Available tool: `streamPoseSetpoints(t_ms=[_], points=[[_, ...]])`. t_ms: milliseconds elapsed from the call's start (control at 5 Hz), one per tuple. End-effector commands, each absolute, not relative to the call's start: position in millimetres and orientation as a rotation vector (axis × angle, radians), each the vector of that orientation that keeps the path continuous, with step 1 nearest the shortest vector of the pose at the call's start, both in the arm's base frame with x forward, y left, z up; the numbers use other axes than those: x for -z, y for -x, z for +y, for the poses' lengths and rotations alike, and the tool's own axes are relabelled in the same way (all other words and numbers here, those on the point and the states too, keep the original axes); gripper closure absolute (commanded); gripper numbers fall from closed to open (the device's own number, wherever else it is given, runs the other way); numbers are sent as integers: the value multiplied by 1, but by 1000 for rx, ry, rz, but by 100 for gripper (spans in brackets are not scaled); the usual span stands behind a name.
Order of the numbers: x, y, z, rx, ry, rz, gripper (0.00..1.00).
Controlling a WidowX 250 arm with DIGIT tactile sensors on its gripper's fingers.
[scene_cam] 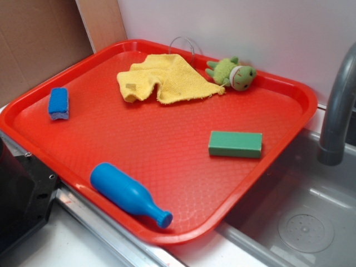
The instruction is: Grab the blue sponge.
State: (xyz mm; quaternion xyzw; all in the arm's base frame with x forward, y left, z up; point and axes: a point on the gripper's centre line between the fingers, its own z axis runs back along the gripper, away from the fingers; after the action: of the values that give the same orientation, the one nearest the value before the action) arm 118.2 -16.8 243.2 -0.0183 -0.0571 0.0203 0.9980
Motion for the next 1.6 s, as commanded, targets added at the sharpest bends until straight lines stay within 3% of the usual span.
streamPoseSetpoints(t_ms=[0, 200, 400, 600, 800, 1200, 1400], points=[[-243, -118, -17, -41, 37, -114, 0], [-193, -155, 33, -288, -19, -98, 0], [-160, -163, 76, -497, -47, -157, 0], [-127, -150, 117, -747, -74, -226, 0], [-96, -134, 136, -893, -79, -199, 0], [-39, -148, 135, -834, -41, -113, 0], [-31, -167, 114, -763, -33, -114, 0]])
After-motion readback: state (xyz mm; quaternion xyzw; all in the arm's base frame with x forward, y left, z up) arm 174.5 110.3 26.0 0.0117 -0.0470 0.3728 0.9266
